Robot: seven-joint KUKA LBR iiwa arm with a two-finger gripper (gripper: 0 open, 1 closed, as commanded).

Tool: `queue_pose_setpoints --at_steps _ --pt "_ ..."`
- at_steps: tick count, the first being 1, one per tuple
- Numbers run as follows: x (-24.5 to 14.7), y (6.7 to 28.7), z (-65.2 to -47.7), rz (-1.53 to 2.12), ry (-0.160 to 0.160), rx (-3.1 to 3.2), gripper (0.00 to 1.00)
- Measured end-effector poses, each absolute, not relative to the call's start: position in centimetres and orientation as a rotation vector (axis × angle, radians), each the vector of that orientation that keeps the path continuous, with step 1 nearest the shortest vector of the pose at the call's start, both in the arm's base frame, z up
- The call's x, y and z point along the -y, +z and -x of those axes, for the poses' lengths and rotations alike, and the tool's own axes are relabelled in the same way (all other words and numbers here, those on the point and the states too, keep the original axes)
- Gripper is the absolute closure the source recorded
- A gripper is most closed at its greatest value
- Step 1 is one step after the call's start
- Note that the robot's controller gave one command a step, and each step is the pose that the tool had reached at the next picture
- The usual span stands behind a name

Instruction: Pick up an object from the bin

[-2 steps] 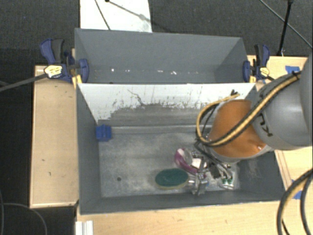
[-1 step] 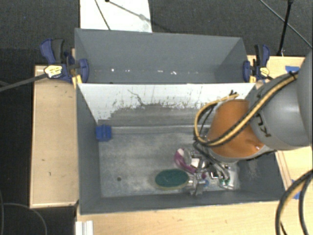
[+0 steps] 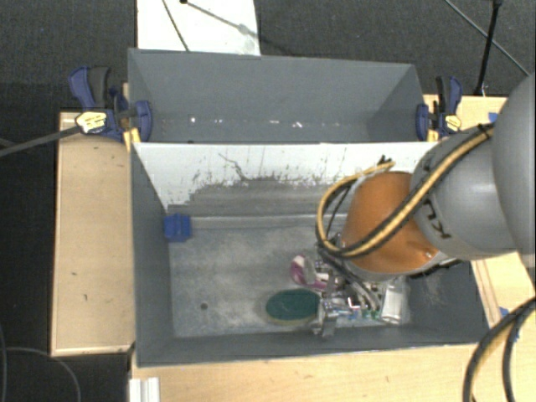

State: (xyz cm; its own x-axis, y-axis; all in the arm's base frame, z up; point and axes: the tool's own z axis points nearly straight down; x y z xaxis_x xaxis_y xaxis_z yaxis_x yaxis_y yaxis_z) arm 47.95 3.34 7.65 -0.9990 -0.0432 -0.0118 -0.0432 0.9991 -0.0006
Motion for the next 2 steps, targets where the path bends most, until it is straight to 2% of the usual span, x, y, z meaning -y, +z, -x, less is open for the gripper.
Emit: queue_pose_setpoints --at_steps 1,2 --pt "-4.33 7.32 -48.16 0.142 -0.003 -3.124 0.00" --pt "-4.49 7.40 -48.24 0.149 0.001 -3.119 1.00"
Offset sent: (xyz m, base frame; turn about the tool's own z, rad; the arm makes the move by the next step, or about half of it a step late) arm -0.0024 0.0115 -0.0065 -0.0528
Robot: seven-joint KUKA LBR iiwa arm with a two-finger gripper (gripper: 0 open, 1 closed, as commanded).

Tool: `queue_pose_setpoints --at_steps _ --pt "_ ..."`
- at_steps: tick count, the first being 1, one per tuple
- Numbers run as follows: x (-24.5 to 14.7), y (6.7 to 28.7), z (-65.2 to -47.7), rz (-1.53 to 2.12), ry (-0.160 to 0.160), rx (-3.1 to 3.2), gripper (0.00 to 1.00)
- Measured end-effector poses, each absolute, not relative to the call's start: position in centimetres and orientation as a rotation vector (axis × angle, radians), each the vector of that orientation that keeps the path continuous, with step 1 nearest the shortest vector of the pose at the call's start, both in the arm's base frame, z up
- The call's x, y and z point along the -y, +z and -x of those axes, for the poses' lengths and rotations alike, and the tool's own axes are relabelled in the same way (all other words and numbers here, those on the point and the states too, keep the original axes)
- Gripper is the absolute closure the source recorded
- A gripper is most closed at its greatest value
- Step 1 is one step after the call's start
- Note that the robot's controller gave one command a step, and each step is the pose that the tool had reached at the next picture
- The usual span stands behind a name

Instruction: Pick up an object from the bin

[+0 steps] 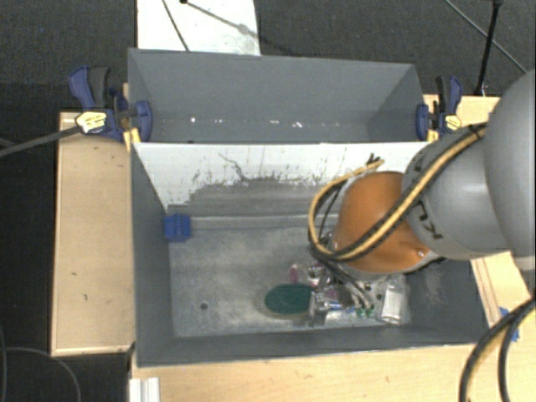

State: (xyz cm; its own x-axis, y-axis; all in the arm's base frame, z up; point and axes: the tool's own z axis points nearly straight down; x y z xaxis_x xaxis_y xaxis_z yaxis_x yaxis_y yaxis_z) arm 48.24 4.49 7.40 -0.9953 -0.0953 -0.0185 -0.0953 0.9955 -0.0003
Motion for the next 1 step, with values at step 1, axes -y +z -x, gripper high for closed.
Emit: queue_pose_setpoints --at_steps 1 --pt "-2.34 23.57 -50.70 0.230 -0.002 -3.121 1.00"
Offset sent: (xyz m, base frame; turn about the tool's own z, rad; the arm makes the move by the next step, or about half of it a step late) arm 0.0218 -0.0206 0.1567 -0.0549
